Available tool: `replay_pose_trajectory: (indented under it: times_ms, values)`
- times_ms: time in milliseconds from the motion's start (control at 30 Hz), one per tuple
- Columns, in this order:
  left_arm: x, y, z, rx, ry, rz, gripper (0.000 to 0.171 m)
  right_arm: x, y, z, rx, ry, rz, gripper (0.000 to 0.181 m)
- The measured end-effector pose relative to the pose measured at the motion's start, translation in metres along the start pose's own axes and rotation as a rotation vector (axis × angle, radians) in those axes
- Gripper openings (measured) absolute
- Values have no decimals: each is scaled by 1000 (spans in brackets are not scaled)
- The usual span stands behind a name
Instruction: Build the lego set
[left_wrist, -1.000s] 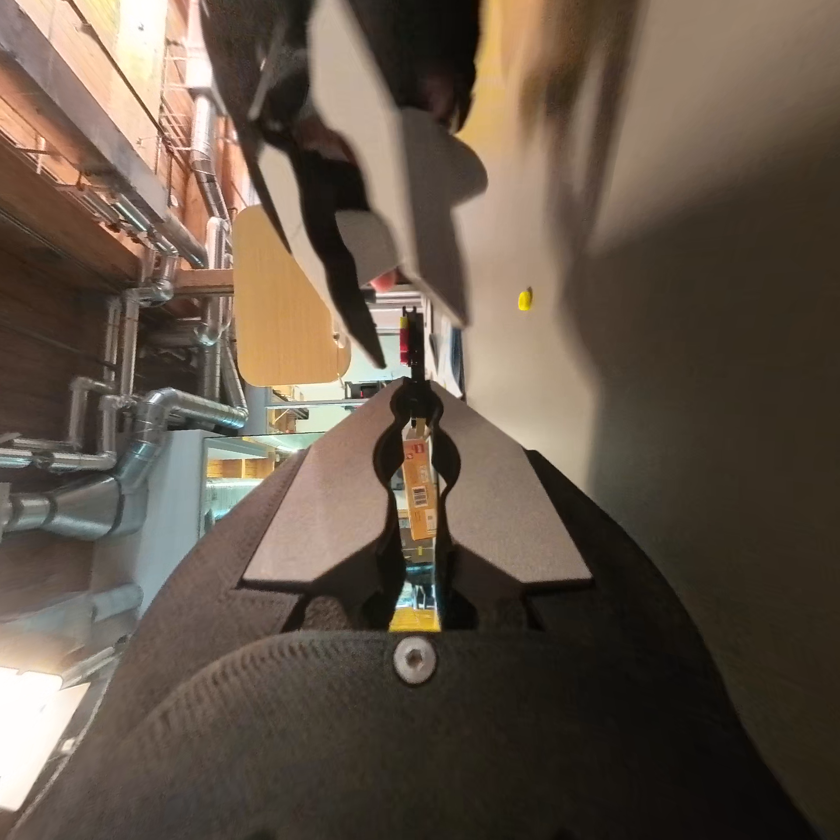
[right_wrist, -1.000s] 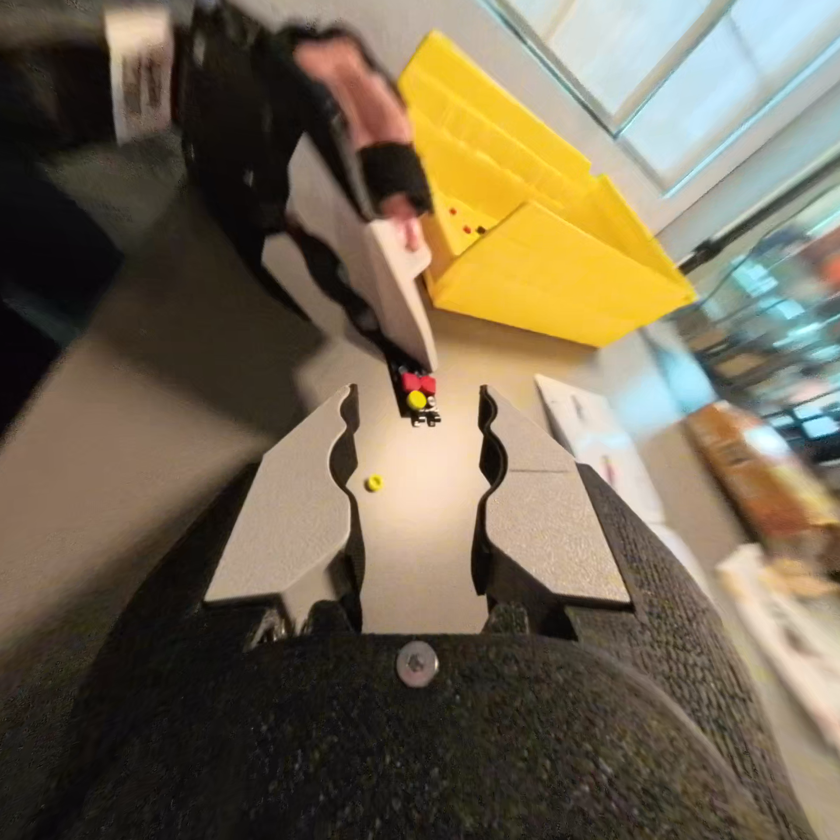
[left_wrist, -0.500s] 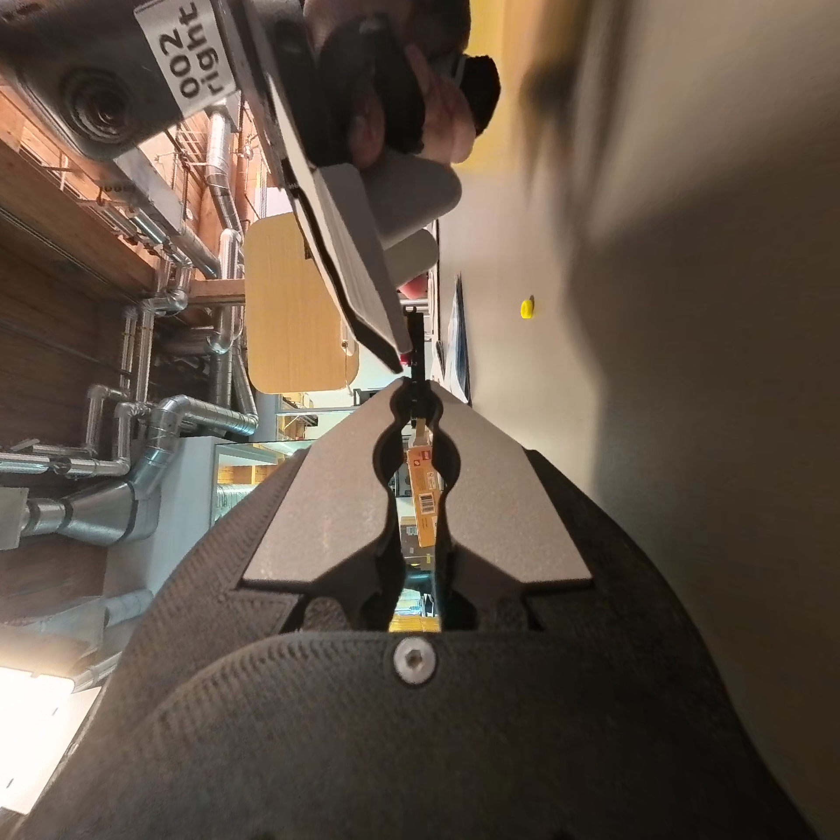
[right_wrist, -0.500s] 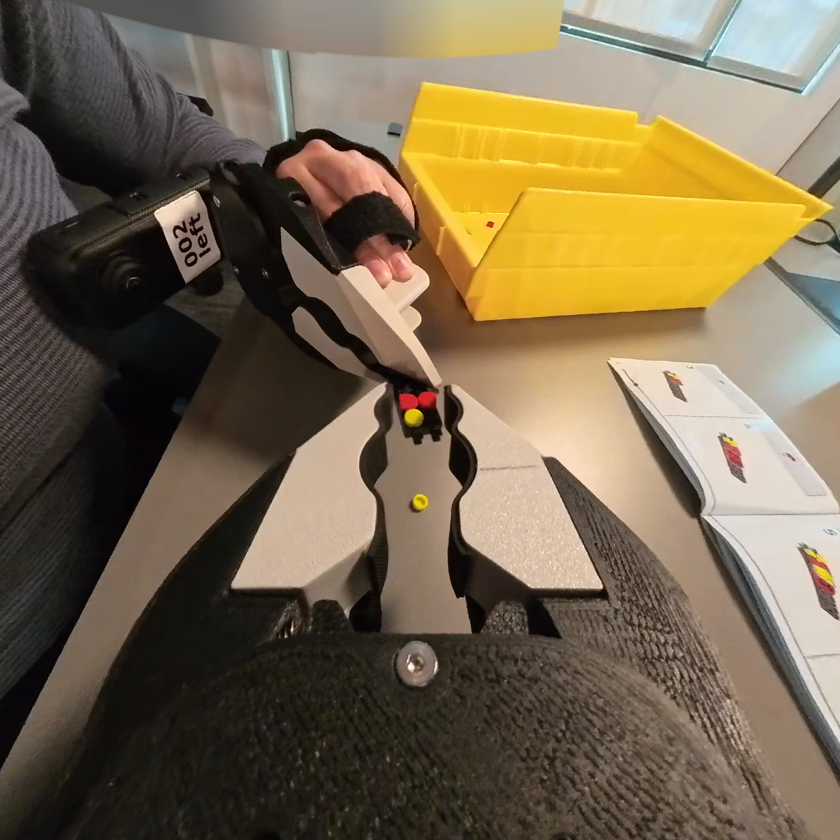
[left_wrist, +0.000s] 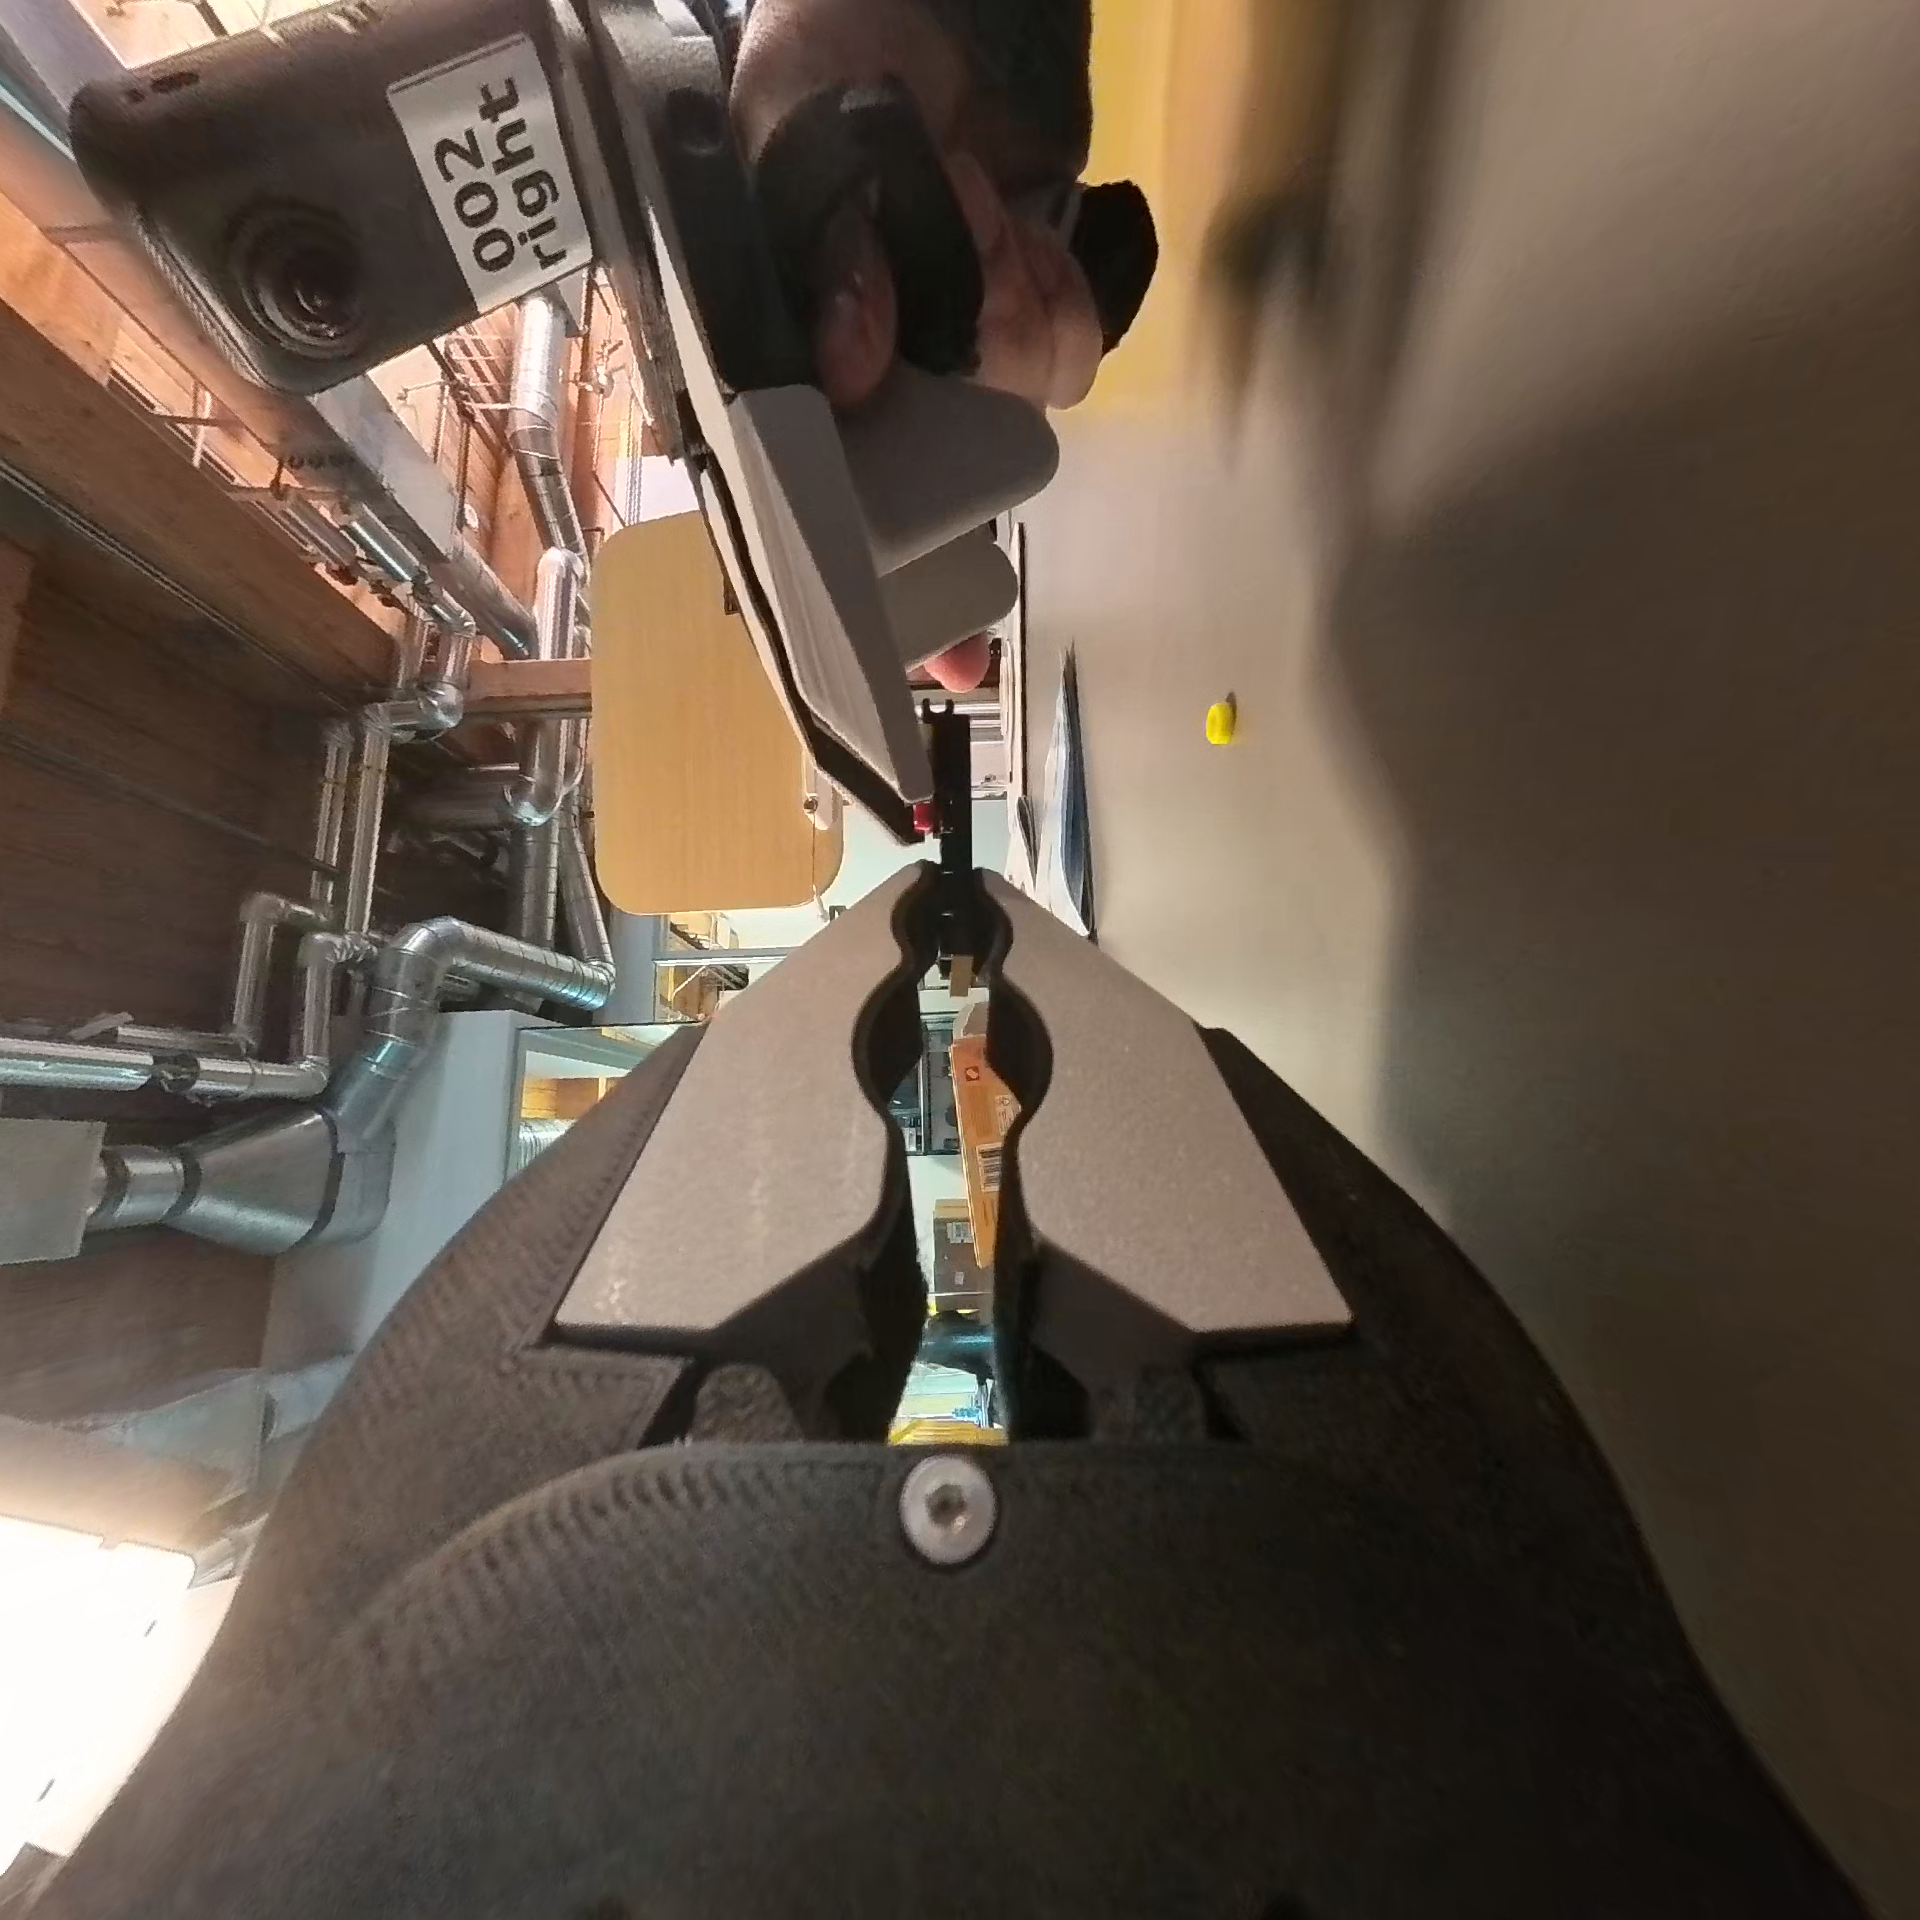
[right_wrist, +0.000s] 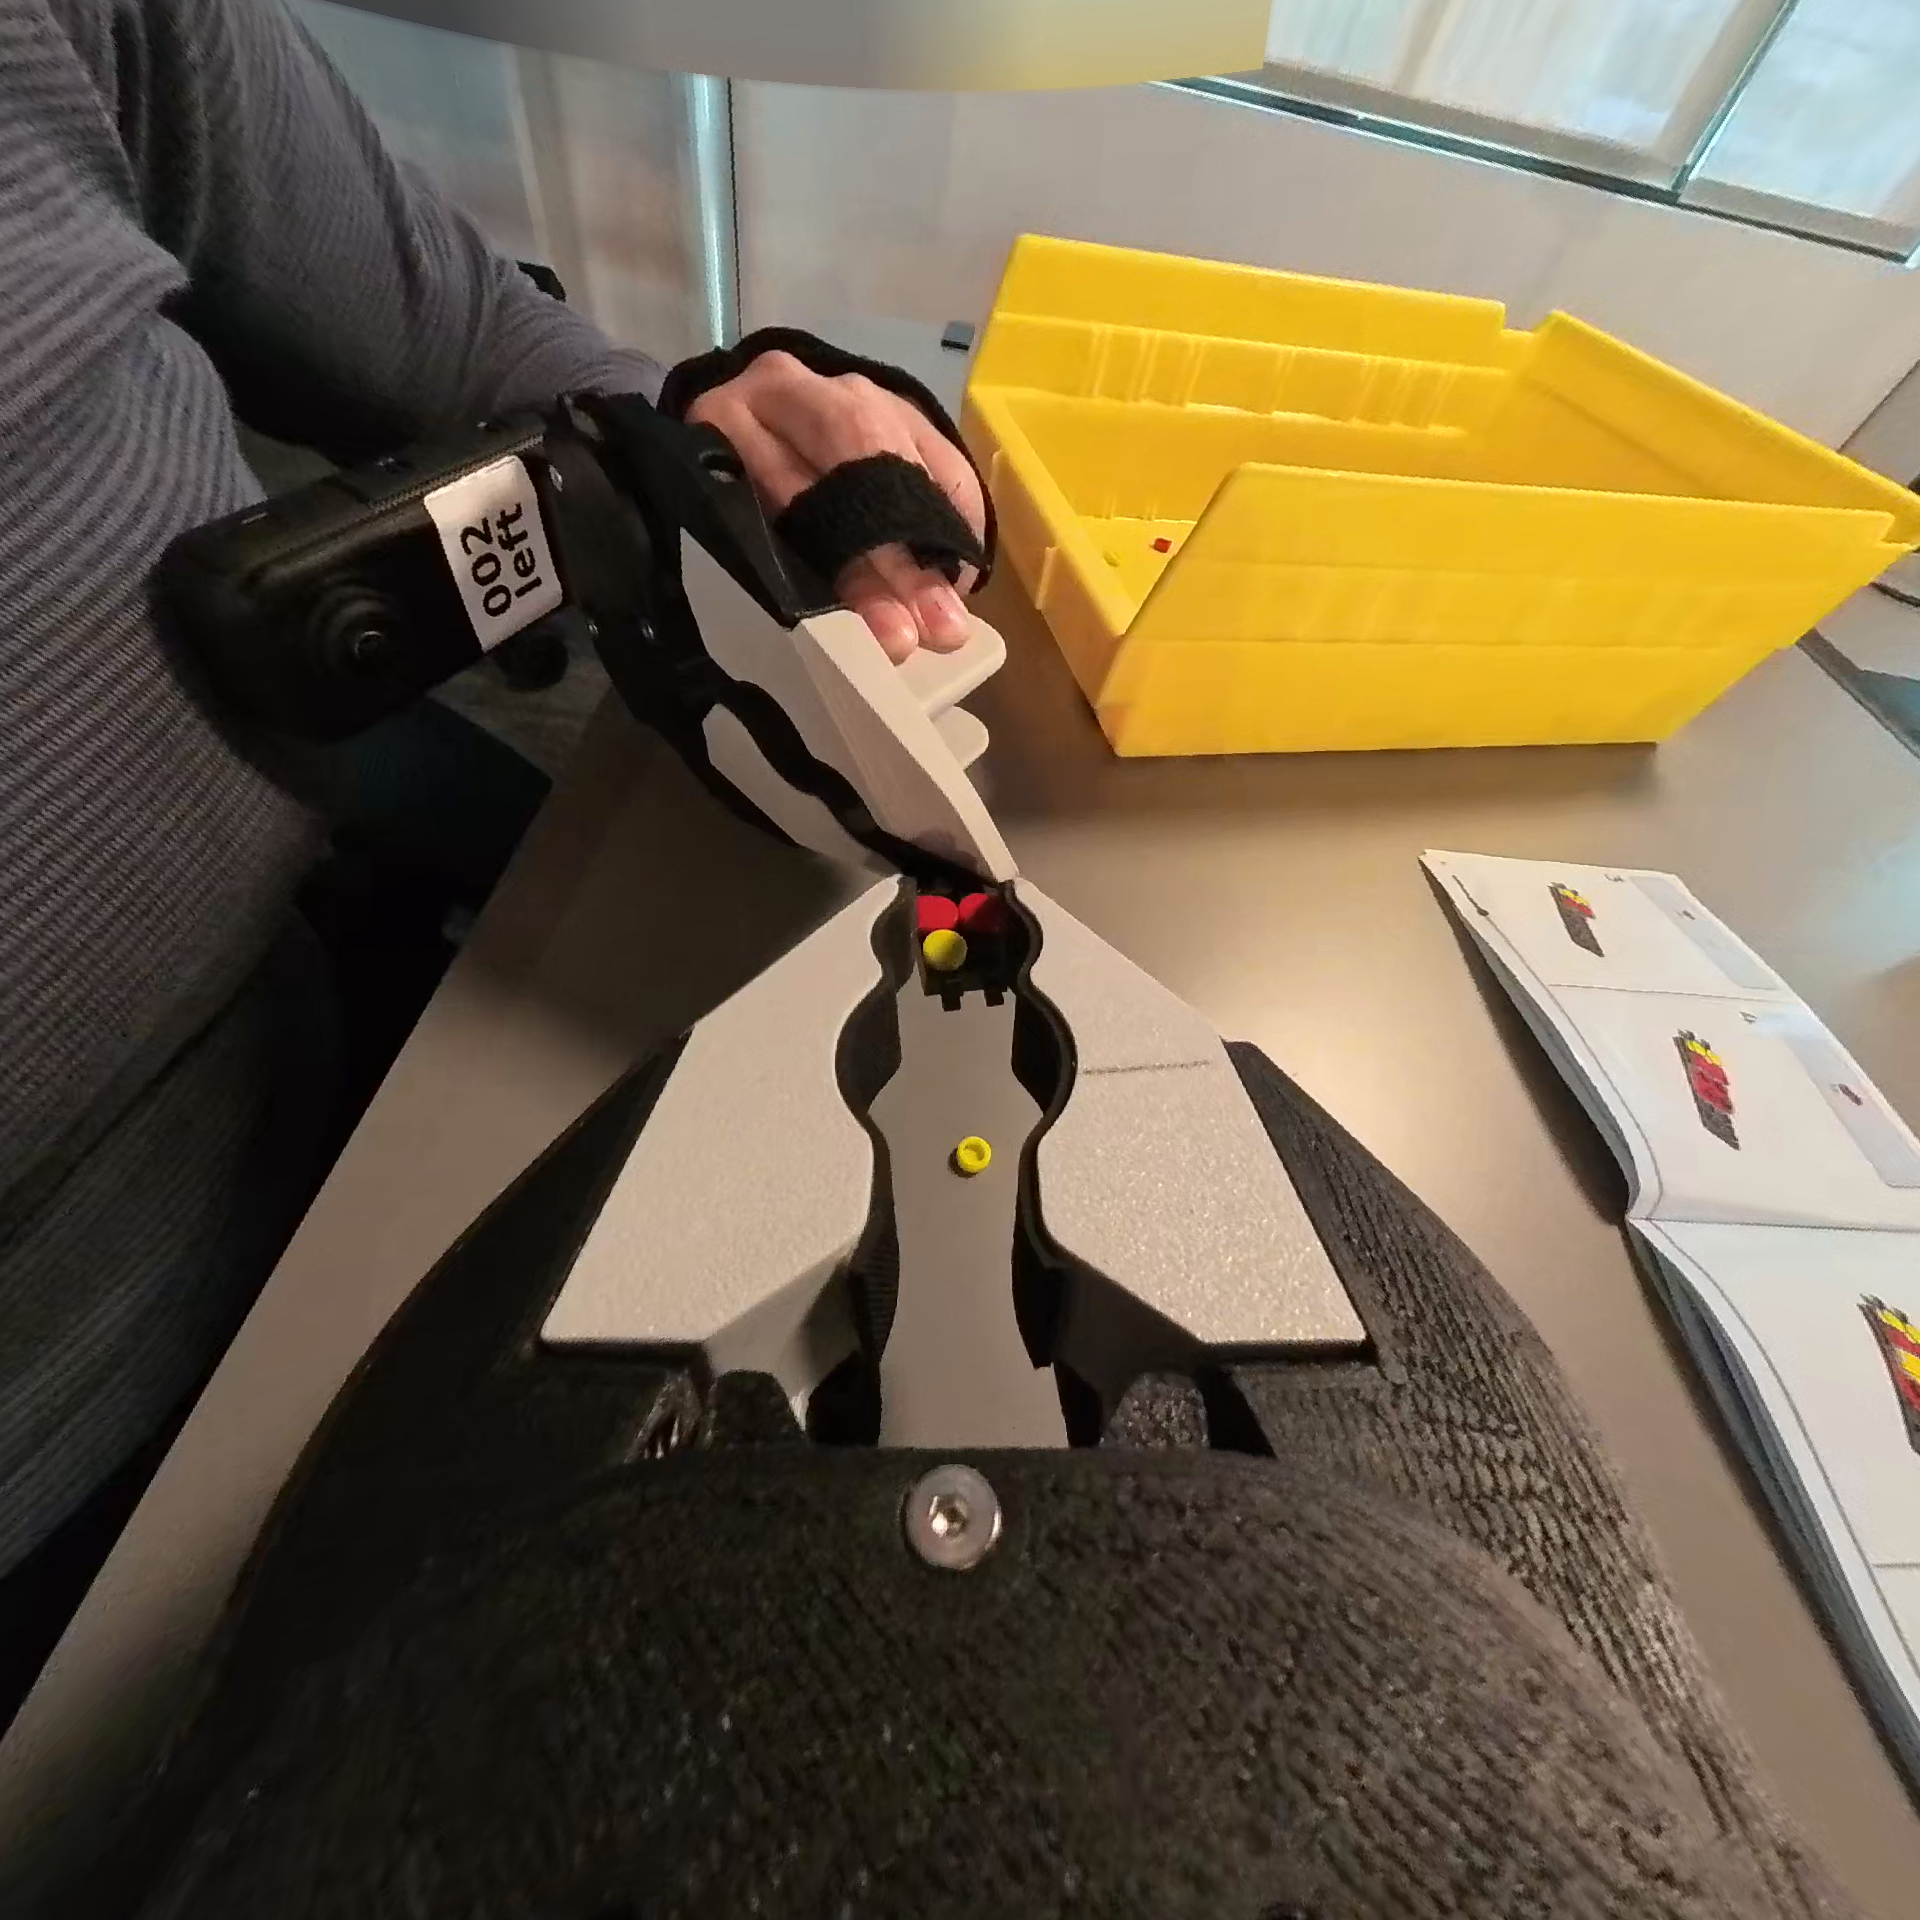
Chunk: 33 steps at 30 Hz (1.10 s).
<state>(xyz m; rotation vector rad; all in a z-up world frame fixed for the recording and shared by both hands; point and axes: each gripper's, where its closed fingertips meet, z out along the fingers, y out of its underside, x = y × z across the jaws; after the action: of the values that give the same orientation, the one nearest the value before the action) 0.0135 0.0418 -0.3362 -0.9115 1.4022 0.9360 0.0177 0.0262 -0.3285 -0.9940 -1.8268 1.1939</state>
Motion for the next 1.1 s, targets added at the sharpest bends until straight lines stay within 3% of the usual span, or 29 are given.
replay_pose_trajectory:
  times_ms: [267,400,500,1100]
  values:
    - [-4,-4,1,17,-11,2,4,-3,2,-1,-4,-36,-1,14]
    - [-6,-3,1,10,-22,8,4,2,-7,-9,21,-40,90,26]
    - [-8,-5,1,12,-32,8,4,-6,-3,-8,-52,-32,43,34]
    - [4,-9,0,61,29,-58,4,-18,9,-4,-48,-47,-77,27]
